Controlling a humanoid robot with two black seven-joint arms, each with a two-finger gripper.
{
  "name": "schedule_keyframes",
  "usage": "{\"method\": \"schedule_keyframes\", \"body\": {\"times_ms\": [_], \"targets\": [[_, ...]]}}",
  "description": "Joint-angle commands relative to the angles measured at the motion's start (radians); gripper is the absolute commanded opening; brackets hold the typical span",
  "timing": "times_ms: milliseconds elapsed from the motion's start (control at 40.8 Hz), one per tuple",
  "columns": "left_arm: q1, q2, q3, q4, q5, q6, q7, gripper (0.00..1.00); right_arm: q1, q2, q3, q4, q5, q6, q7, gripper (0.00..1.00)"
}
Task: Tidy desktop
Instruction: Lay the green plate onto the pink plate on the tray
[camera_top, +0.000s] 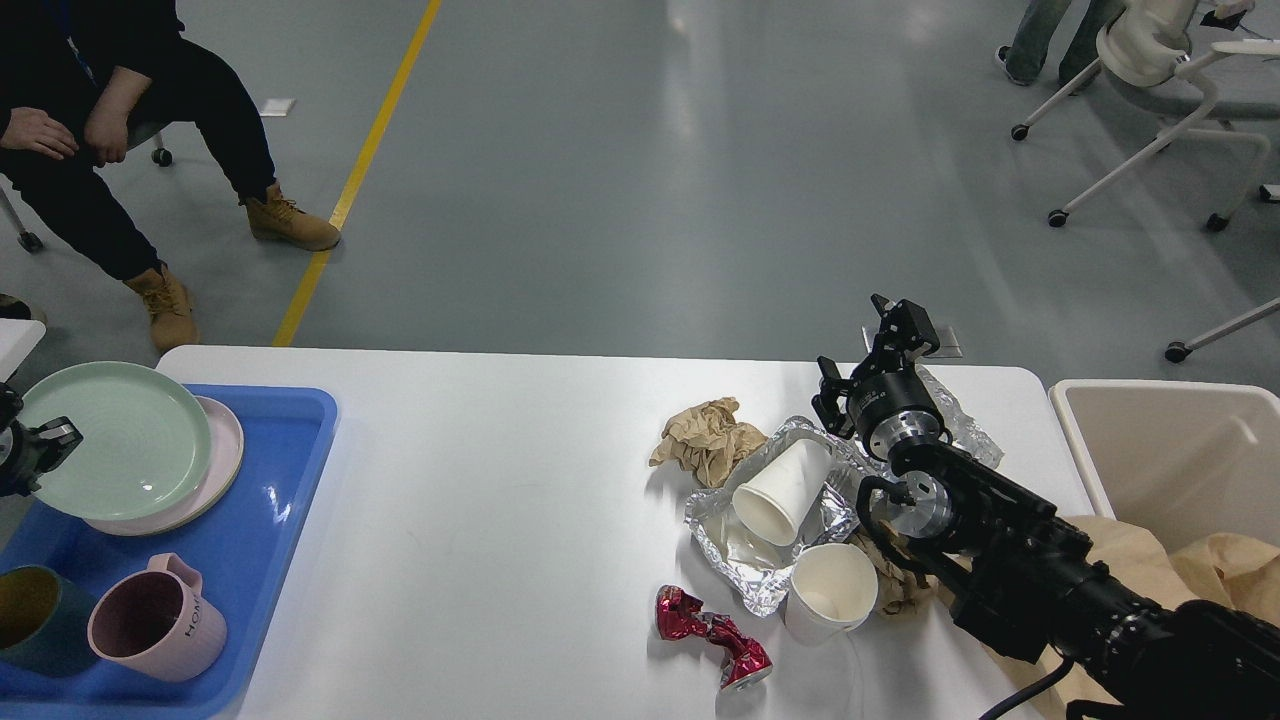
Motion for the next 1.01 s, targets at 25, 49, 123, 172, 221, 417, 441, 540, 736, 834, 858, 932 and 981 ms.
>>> {"method": "schedule_keyframes", "body": {"times_ms": [25,49,123,172,221,417,441,540,736,834,858,932,981], "targets": [[0.001,-0.008,-0.002,0.002,-0.001,0.0,-0.001,0.0,0.0,0.0,0.0,0.0,0.0,-0.002,0.0,1.0],[0.001,-0.011,-0.002,0.002,-0.001,0.002,-0.001,0.0,0.0,0.0,0.0,0.0,0.0,0.0,0.0,1.0],[0.002,-0.029,-0.003,0.002,-0.001,0.002,-0.003,0.0,0.0,0.0,0.0,0.0,0.0,0.0,0.0,1.0],[0.002,-0.037,-0.005,0.002,-0.001,0.003,-0.004,0.0,0.0,0.0,0.0,0.0,0.0,0.0,0.0,1.0],[0.005,-0.04,-0.006,0.002,-0.001,0.003,-0.012,0.05,0.0,0.0,0.0,0.0,0.0,0.0,0.0,1.0],[0.011,-0.052,-0.031,0.002,-0.001,0.023,-0.018,0.27,0.0,0.0,0.0,0.0,0.0,0.0,0.0,1.0],[0.014,-0.052,-0.038,0.002,-0.002,0.029,-0.018,0.32,0.0,0.0,0.0,0.0,0.0,0.0,0.0,1.0],[0.024,-0.052,-0.058,0.002,-0.002,0.037,-0.018,0.46,0.0,0.0,0.0,0.0,0.0,0.0,0.0,1.0],[0.025,-0.052,-0.098,0.002,-0.008,0.061,-0.024,0.84,0.0,0.0,0.0,0.0,0.0,0.0,0.0,1.0],[0.033,-0.052,-0.129,0.002,-0.01,0.104,-0.024,0.91,0.0,0.0,0.0,0.0,0.0,0.0,0.0,1.0],[0.033,-0.052,-0.136,0.002,-0.01,0.117,-0.024,0.91,0.0,0.0,0.0,0.0,0.0,0.0,0.0,1.0],[0.037,-0.052,-0.166,0.002,-0.01,0.149,-0.024,0.92,0.0,0.0,0.0,0.0,0.0,0.0,0.0,1.0],[0.047,-0.052,-0.186,0.002,-0.004,0.161,-0.024,0.92,0.0,0.0,0.0,0.0,0.0,0.0,0.0,1.0]]}}
